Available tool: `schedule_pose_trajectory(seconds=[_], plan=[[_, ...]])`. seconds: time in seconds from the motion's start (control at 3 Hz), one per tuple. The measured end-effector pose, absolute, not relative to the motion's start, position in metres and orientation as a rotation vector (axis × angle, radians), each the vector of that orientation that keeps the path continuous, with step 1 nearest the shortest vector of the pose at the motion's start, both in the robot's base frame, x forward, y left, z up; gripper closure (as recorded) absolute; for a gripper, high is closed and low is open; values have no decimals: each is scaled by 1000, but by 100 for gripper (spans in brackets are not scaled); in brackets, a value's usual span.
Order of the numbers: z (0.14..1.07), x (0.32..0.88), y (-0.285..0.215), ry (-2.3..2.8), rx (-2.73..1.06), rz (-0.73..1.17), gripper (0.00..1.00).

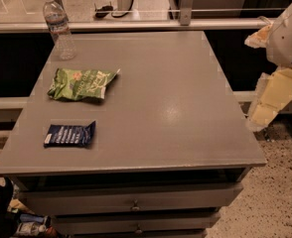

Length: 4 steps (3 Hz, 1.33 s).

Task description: Pick rxbar blueberry

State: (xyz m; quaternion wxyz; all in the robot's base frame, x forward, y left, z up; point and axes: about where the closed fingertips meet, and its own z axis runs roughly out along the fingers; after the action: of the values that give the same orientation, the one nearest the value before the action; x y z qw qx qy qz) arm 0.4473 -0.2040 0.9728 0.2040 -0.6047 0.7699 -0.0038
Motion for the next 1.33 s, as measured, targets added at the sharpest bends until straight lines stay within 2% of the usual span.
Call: schedule_pose_trajectory(seconds=[0.33,1.33], plan=[[950,456,-170,2016,-1657,171,0],[892,473,-2,1589,-1482,619,0]])
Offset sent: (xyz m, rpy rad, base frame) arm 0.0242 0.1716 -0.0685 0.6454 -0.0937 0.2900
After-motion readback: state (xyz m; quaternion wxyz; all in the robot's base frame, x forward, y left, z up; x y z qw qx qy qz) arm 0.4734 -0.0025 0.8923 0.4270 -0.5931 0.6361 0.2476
